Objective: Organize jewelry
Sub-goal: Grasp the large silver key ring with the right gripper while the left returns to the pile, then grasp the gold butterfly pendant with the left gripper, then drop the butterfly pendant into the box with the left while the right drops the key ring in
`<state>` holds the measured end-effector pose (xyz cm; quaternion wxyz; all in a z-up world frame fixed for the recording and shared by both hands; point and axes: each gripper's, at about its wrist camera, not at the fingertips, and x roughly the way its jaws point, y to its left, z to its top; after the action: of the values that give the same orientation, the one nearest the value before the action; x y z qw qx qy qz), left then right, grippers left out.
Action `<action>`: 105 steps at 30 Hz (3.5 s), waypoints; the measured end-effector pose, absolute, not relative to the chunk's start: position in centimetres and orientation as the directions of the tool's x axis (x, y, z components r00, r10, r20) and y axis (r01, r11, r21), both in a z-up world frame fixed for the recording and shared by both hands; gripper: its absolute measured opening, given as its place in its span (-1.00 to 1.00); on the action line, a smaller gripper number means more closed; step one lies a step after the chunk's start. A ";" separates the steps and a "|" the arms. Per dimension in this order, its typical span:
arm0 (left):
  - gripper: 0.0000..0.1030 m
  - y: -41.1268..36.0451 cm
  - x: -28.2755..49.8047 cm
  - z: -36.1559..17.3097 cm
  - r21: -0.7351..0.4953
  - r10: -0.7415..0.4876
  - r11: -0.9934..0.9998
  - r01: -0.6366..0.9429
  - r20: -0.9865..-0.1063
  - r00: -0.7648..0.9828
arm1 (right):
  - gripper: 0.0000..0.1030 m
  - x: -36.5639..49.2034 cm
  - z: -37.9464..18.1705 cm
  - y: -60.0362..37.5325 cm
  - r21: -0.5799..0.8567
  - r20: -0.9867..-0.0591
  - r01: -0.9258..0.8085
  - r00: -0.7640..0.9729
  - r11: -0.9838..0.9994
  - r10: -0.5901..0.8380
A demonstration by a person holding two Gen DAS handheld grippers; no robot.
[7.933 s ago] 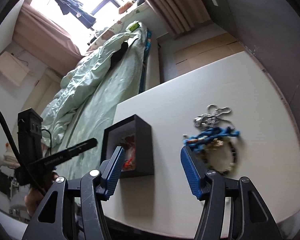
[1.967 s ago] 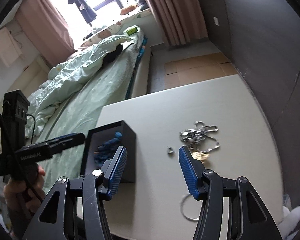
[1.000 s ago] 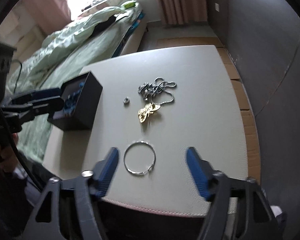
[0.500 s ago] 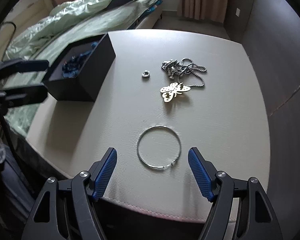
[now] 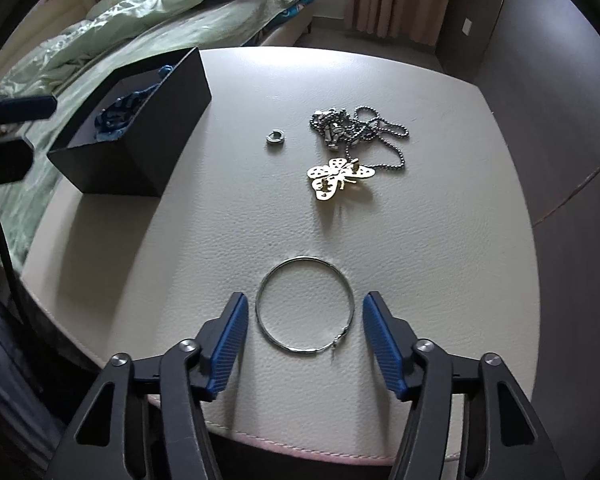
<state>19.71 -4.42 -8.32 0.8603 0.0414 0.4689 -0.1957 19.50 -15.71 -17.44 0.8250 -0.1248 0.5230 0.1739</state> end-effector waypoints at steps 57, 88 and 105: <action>-0.51 -17.4 27.1 -15.9 -0.009 -0.215 0.899 0.438 -0.880 0.424 | -0.04 21.9 -11.7 -29.8 0.292 -0.771 -0.120 0.557 0.949 0.307; -0.75 -9.1 24.7 -8.2 -0.135 -0.321 0.926 0.352 -0.774 0.546 | -0.04 23.0 -11.1 -22.8 0.298 -0.752 -0.201 0.552 0.933 0.360; -0.75 -1.5 24.3 -7.2 -0.209 -0.310 0.949 0.236 -0.761 0.569 | -0.04 22.8 -9.2 -15.8 0.316 -0.669 -0.316 0.594 0.895 0.446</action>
<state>24.32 -1.50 -7.18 0.8848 -0.0419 0.4376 -0.1544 22.83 -15.83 -9.23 0.8891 0.0824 0.3961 0.2143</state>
